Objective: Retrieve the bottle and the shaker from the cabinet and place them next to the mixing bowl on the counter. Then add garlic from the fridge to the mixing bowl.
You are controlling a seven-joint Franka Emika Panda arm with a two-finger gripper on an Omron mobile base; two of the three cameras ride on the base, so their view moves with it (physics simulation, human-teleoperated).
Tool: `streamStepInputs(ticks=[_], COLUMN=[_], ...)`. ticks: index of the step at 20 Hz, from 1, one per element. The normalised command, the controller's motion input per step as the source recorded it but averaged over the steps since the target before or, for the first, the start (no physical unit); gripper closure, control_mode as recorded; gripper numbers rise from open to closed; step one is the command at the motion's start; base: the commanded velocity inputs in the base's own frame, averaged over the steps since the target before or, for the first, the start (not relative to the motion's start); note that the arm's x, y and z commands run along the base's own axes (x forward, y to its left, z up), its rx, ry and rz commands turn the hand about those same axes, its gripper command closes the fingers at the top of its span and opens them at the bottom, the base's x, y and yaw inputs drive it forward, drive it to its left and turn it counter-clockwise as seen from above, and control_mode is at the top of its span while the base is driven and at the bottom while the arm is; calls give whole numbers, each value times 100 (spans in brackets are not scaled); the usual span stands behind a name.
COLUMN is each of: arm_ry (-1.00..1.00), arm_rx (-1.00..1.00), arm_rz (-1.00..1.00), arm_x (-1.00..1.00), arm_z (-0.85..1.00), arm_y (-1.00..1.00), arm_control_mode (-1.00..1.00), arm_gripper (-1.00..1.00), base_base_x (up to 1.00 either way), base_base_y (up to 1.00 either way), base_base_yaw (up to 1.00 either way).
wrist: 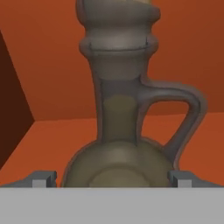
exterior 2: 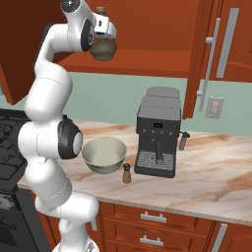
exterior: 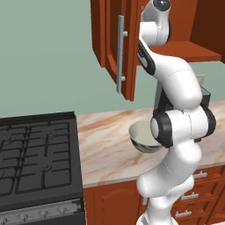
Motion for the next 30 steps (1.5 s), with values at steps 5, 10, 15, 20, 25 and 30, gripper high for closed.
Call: streamStepInputs(ticks=[5,10,15,20,25,30], arm_ry=[0,0,0,0,0,0], arm_rx=[0,0,0,0,0,0], arm_rz=[-1,0,0,0,0,0], arm_x=[29,36,31,0,0,0], arm_z=[0,0,0,0,0,0], arm_y=[-1,0,0,0,0,0], arm_control_mode=[-100,-100,-100,-100,-100,-100], arm_gripper=[-100,-100,-100,-100,-100,100], base_base_x=[0,0,0,0,0,0], base_base_y=[0,0,0,0,0,0], base_base_yaw=[0,0,0,0,0,0])
